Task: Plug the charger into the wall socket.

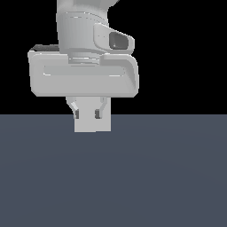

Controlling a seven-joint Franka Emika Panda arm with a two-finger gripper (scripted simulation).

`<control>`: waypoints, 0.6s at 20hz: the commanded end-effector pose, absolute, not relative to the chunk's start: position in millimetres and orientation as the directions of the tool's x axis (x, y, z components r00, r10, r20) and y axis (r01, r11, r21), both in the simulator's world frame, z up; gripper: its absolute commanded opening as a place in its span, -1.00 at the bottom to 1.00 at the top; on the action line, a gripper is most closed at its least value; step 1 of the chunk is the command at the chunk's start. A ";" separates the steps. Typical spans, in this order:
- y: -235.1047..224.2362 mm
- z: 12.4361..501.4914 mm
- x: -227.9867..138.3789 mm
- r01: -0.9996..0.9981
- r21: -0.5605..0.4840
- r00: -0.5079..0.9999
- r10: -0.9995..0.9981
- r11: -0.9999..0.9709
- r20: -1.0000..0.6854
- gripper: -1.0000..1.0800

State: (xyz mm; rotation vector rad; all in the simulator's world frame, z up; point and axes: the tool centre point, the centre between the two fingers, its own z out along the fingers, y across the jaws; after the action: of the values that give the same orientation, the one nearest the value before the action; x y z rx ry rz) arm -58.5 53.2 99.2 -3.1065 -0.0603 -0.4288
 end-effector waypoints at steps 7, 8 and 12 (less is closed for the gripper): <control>53.0 100.0 -58.2 0.048 0.000 0.962 0.046 -0.999 0.270 -1.00; 53.0 100.0 -58.0 0.048 0.000 0.962 0.046 -0.999 0.270 -1.00; 53.4 100.0 -53.4 0.048 0.000 0.962 0.046 -0.999 0.270 -1.00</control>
State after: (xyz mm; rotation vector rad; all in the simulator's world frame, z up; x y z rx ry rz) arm -55.5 53.2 99.8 -3.1050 -0.0748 -0.4266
